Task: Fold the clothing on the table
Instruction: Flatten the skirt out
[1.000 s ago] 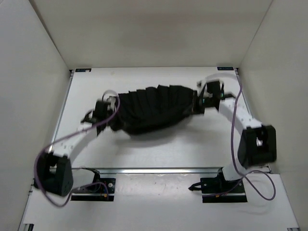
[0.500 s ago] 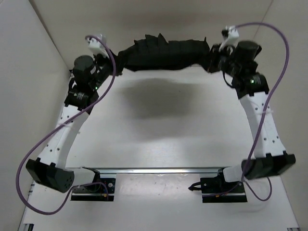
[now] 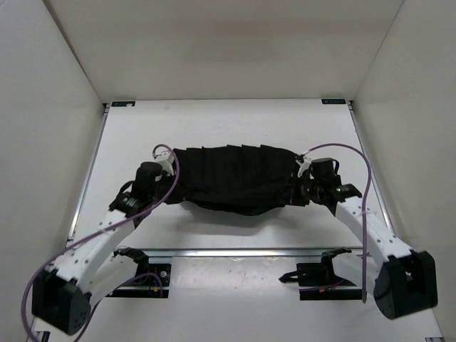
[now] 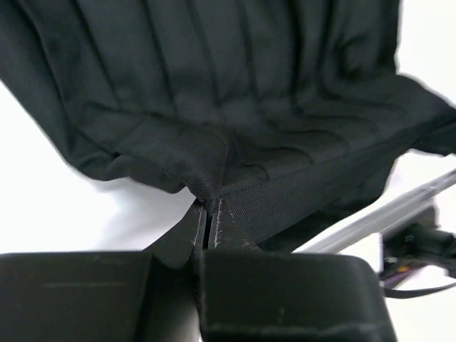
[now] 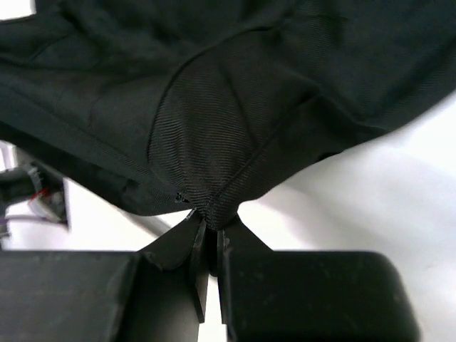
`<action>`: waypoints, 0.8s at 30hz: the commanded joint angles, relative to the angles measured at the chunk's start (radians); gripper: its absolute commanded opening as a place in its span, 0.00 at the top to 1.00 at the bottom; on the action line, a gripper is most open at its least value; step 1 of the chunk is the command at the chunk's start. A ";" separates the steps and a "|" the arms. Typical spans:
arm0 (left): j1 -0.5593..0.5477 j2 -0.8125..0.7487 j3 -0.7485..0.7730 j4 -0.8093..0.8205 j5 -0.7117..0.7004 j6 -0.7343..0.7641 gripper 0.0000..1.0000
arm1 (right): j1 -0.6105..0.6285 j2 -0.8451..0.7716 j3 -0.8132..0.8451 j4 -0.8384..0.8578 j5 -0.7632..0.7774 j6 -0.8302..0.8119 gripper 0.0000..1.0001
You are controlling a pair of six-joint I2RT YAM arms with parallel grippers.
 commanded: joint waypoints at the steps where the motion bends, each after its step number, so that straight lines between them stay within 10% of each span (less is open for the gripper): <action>1: 0.002 -0.197 -0.037 -0.089 -0.050 -0.094 1.00 | 0.066 -0.130 -0.058 0.047 -0.001 0.107 1.00; 9: 0.029 -0.397 -0.077 -0.278 -0.056 -0.116 1.00 | 0.119 -0.348 -0.075 -0.036 0.093 0.181 1.00; 14: 0.081 -0.190 0.068 -0.181 -0.062 -0.005 1.00 | -0.082 -0.234 0.072 0.056 0.023 0.076 1.00; 24: 0.136 0.265 0.374 -0.075 -0.077 0.055 1.00 | -0.052 0.154 0.334 0.255 0.042 0.002 1.00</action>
